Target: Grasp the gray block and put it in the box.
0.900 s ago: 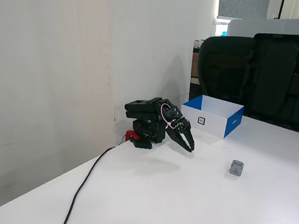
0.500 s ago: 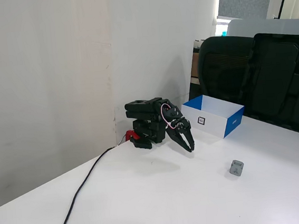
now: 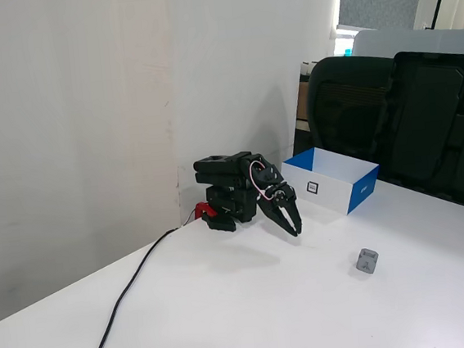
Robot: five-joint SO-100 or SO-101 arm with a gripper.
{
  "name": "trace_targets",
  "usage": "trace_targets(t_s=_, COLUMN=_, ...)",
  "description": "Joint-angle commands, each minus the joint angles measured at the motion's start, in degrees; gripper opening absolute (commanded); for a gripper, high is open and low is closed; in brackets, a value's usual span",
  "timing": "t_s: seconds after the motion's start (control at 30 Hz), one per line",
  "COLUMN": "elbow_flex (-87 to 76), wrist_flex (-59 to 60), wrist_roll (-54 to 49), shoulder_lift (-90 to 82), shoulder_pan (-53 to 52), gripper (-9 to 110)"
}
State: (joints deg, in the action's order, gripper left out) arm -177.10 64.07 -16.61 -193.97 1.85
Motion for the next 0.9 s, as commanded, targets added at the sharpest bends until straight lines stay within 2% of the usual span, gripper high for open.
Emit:
trace_targets(t_s=0.0, elbow_flex=-3.0, wrist_flex=-1.6, wrist_roll=-0.4, shoulder_lift=-0.5, shoulder_pan=0.0, gripper=0)
trace_targets(t_s=0.87, elbow_flex=-3.1, wrist_flex=-1.7, wrist_roll=-1.8, shoulder_lift=-0.5, shoulder_pan=-1.5, gripper=0)
